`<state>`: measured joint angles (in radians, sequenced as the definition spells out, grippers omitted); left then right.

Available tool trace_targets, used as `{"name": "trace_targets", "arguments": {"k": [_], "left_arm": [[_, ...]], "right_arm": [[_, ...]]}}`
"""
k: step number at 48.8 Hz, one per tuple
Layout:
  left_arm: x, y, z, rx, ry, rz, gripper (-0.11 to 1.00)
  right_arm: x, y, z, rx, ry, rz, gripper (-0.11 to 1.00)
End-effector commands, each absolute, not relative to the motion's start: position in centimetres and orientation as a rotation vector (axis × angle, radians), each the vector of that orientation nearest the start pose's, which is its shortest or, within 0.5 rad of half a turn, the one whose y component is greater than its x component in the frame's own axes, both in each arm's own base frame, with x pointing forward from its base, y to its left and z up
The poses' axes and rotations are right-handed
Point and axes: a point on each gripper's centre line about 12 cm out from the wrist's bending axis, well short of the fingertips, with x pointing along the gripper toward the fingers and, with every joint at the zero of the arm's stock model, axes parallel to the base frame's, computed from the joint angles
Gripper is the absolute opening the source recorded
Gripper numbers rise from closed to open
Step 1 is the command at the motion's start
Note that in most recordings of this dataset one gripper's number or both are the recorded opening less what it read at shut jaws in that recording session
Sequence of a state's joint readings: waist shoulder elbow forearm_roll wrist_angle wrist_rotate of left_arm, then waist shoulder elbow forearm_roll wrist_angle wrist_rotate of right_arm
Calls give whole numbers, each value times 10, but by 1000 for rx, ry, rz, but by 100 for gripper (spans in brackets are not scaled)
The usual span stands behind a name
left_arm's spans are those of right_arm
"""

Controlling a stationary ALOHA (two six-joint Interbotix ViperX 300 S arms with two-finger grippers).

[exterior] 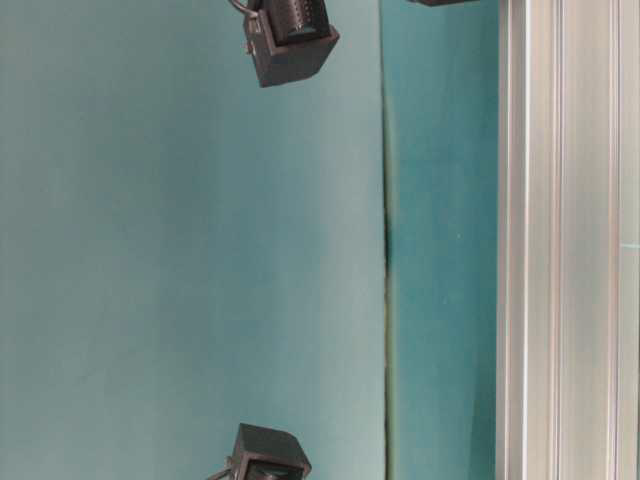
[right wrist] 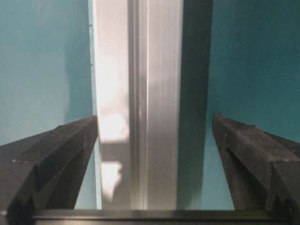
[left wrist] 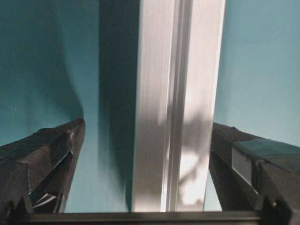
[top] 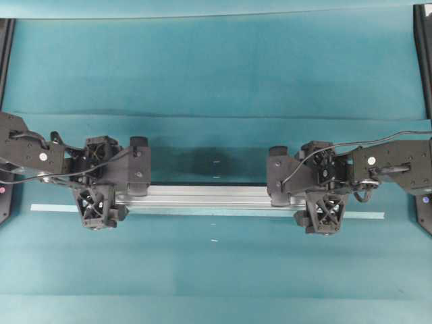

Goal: Lift the metal rail with both hands and move it towards you.
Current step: 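Close both grippers on the rail near its ends, then lift the rail with both grippers off the table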

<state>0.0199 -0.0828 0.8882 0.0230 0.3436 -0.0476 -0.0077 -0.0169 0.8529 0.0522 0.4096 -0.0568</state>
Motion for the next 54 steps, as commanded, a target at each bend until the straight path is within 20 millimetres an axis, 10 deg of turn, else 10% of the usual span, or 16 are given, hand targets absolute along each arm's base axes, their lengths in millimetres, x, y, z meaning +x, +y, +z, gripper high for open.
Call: {"name": "trace_targets", "arguments": {"k": [1, 9, 19, 44, 54], "left_arm": [[295, 7, 111, -30, 1125, 41, 97], [295, 6, 110, -25, 1126, 36, 79], [295, 4, 110, -12, 1124, 24, 29], [296, 4, 112, -15, 1116, 26, 29], [302, 5, 141, -20, 1072, 31, 29]], "right_arm": [[296, 0, 94, 21, 1240, 11, 100], [300, 1, 95, 63, 1239, -17, 90], [305, 2, 96, 106, 1251, -45, 40], [307, 3, 99, 106, 1245, -44, 38], [312, 2, 130, 111, 1248, -42, 38]]}}
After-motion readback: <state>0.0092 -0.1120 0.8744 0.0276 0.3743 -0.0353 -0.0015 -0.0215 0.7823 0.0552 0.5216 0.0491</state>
